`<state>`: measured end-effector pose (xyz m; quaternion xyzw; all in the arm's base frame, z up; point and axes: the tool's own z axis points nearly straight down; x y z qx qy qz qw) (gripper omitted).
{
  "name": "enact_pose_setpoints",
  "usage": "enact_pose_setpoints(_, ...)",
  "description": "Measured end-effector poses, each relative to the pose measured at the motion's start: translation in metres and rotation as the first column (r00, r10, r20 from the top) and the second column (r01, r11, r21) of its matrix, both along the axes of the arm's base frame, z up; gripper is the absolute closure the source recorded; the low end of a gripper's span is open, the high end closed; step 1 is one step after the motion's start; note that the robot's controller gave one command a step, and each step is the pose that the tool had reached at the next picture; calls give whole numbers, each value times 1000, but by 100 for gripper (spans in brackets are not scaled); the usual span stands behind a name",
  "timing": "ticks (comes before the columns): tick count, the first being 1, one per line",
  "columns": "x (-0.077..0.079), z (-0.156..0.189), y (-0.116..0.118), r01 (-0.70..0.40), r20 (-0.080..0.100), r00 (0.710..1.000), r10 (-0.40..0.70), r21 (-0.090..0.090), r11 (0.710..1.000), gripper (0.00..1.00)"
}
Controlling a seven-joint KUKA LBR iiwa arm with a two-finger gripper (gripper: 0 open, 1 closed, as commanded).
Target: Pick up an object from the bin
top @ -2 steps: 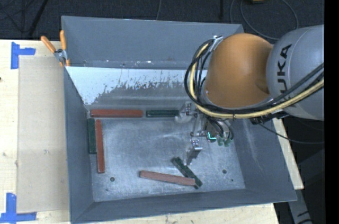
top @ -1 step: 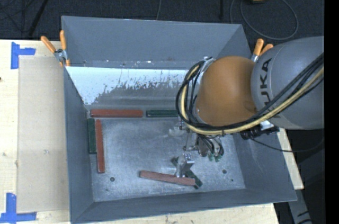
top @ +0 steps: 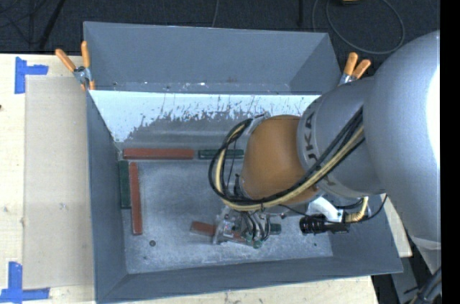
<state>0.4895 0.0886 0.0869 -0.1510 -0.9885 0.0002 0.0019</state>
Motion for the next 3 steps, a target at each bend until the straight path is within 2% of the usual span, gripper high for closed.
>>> enact_pose_setpoints(1,0,0,0,1,0,1000,-1,0,1000,100)
enact_pose_setpoints(2,9,28,5,-14,0,1000,14,0,1000,100)
enact_pose_setpoints(3,-3,125,2,-31,2,1000,31,0,1000,100)
